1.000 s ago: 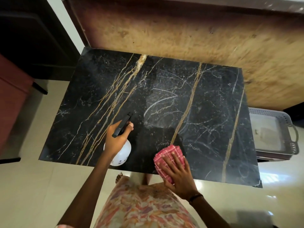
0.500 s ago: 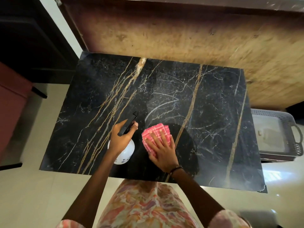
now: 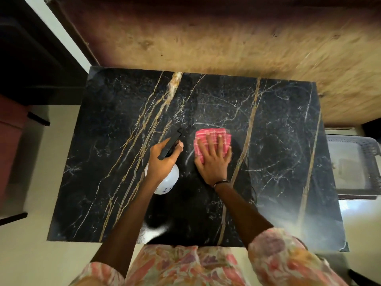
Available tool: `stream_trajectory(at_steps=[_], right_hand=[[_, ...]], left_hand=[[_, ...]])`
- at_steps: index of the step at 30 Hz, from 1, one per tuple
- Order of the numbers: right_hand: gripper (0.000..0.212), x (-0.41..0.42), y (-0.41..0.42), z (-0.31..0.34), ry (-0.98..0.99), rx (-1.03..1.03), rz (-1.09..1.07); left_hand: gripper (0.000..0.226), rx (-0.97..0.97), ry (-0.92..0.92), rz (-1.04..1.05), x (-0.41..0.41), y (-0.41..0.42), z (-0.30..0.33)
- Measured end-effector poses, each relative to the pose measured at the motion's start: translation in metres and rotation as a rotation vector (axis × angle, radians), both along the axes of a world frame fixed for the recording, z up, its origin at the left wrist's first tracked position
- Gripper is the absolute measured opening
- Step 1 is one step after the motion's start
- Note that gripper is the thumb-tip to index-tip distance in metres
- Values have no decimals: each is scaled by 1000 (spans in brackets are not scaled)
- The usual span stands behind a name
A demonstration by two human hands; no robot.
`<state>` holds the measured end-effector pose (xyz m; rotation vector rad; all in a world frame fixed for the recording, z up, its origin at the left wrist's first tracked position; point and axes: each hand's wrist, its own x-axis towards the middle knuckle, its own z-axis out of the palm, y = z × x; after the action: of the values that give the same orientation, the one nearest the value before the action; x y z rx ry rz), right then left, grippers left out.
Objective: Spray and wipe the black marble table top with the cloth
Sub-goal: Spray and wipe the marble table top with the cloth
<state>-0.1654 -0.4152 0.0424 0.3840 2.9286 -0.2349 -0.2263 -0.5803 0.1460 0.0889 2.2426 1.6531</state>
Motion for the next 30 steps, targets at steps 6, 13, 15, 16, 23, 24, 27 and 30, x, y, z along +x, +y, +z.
stream_trajectory(at_steps=[6,13,15,16,23,24,27,30], right_hand=[[65,61,-22,-5,32,-22,430],[69,29,56,-2,1,48,136],[69,-13,51,0,10,13,-14],[68,-33,43,-1,11,0,-54],[64,-48,-3,-2,42,-5,290],[64,-34,5,-2,29,8,365],[66,-6,54,-3,11,62,451],[67,-24,94,-1,2,70,299]], left_hand=[[15,46,9,-68,-28,10,-9],[25,108,61,-36,-40,10,-16],[27,110,96,-37,-40,9,-18],[27,110,118,-32,-39,9,-18],[25,87,48,-71,-45,12,-15],[25,90,30,-54,-46,12,-16],[14,112,-1,-6,-51,12,-13],[21,118,24,-15,-54,14,-14]])
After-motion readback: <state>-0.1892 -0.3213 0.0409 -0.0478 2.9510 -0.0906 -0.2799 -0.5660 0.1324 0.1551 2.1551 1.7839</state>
